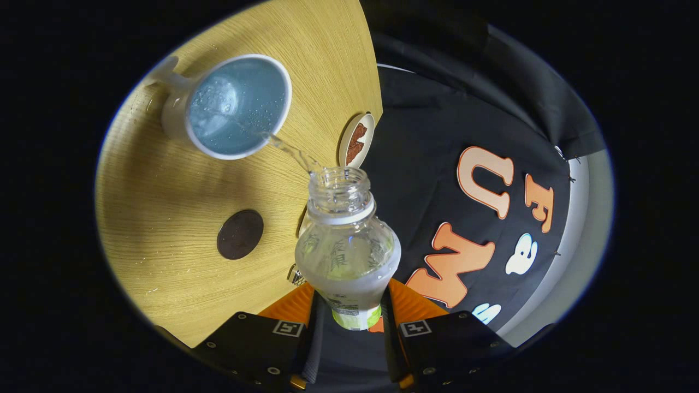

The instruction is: Take the bottle from table, then pour the juice into the cup, finally place the bottle on the coaster

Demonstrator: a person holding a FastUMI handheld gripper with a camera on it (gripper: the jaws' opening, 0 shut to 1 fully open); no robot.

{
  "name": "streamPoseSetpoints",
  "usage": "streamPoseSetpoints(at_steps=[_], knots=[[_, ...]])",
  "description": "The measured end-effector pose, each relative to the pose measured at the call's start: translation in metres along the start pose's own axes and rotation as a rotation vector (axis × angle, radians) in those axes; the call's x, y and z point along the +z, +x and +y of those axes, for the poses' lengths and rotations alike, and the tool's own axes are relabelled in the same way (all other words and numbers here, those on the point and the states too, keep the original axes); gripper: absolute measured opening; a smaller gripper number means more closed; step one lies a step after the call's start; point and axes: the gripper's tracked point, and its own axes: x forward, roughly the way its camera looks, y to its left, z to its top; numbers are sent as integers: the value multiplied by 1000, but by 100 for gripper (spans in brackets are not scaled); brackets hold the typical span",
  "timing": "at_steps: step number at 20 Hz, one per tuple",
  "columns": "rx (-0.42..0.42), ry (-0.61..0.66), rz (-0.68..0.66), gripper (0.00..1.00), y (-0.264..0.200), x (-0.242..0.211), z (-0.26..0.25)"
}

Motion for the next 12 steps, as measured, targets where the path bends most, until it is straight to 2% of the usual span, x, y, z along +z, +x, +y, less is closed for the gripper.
streamPoseSetpoints(at_steps=[12], knots=[[-5, -81, -24, 49, -2, 7, -7]])
